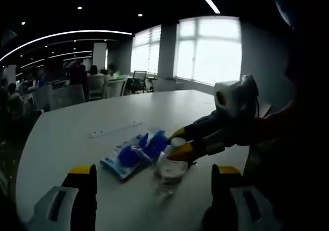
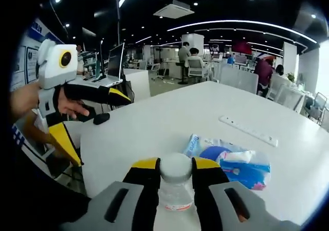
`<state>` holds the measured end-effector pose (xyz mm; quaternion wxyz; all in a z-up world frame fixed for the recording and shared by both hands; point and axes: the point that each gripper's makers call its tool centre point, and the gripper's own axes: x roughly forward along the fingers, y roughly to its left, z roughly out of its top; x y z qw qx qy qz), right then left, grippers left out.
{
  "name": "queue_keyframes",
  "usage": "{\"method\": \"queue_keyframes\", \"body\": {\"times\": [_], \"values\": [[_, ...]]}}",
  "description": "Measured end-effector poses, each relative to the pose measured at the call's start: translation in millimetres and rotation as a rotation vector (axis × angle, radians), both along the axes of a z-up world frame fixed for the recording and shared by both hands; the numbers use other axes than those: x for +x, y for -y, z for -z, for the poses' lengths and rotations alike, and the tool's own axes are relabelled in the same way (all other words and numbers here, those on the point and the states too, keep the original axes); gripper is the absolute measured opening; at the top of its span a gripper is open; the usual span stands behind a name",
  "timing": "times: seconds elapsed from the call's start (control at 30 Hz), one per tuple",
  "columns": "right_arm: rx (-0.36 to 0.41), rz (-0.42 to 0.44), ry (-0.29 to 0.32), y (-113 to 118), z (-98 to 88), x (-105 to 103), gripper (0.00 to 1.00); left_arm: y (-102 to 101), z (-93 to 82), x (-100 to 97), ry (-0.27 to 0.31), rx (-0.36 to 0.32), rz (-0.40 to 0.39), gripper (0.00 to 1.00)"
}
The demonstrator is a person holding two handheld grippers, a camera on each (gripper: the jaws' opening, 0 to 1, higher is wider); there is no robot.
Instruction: Arrange the tabletop items into an orderly group along one side of the table until the central work area is clear of visible clutter.
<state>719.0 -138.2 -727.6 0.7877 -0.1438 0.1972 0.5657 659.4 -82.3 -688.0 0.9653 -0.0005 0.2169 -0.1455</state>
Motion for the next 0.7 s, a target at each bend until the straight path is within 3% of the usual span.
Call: {"method": "queue_keyframes", "body": {"times": [0.4, 0.7], "values": [[-0.003, -0.004, -0.032, 5, -1.3, 0, 0.23, -5, 0.9, 2.9, 0.004, -0.004, -0.026, 0.91], [0.024, 0.037, -0.078, 29, -10.4, 0, 0.44, 5, 2.6, 6.0, -0.012, -0.005, -0.018, 0.91]]}}
